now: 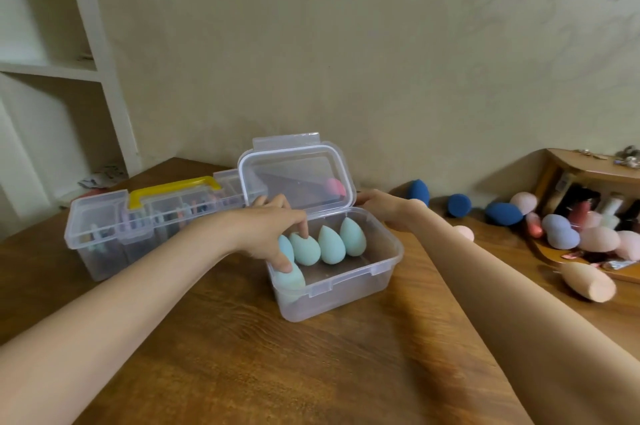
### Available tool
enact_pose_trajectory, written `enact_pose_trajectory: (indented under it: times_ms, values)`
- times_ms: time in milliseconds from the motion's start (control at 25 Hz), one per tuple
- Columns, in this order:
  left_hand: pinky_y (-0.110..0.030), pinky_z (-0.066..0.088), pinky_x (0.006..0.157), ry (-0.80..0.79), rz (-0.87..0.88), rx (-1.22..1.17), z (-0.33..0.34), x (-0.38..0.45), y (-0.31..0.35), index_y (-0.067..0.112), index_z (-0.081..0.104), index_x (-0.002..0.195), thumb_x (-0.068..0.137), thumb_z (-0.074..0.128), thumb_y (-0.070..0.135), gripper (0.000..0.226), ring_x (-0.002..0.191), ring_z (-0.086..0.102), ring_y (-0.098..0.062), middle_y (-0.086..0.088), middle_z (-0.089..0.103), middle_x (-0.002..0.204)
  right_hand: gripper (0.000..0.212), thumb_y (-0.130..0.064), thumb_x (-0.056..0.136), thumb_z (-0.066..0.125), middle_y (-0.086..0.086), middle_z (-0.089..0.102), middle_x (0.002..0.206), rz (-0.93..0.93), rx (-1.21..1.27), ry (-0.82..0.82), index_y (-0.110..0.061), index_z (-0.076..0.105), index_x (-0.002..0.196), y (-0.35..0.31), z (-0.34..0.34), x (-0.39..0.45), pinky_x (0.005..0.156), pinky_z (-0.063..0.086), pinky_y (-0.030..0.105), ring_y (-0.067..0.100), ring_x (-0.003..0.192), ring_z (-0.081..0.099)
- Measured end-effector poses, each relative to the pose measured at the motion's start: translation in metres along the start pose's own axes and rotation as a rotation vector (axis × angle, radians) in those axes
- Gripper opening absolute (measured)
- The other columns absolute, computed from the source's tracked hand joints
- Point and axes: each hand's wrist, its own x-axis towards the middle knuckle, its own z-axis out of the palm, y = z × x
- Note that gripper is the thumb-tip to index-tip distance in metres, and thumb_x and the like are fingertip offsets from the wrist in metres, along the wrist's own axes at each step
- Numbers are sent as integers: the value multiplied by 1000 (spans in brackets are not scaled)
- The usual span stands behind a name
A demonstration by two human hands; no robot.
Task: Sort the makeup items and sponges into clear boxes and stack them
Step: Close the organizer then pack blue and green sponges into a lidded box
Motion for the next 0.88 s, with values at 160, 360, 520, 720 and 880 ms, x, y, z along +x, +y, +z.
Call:
enact_pose_trajectory:
  times_ms: [160,360,520,720,880]
  values:
    - [-34,36,96,10,6,14,3,-1,-1,35,43,122,81,68,33,49,118,30,-17,6,31,117,25,-19,92,56,10,64,109,52,88,281,-9,65,113,12,-3,-1,89,52,34,23,102,60]
    - [-32,37,101,40,57,-57,4,-5,5,34,46,121,81,69,29,46,119,32,-15,5,34,122,19,-16,84,67,8,61,81,-3,471,513,-9,52,93,15,-32,-58,63,52,24,14,65,57]
    - [-30,38,104,50,164,-138,7,5,28,31,48,125,82,69,25,48,123,34,-13,5,35,130,14,-7,83,67,3,63,88,-199,387,228,-14,57,91,-4,-28,-116,64,51,19,11,68,61]
    - [-29,38,105,68,224,-152,11,25,56,26,44,134,82,68,24,57,125,33,-14,3,34,135,20,-25,77,73,4,65,83,-85,-51,228,-10,61,84,-2,15,-129,78,53,31,15,77,63]
    - [-29,36,105,76,234,-173,11,31,63,29,50,126,82,68,21,48,125,32,-14,3,35,135,27,-29,82,68,4,61,78,-97,-372,258,-3,68,87,2,26,-125,62,42,19,14,71,54]
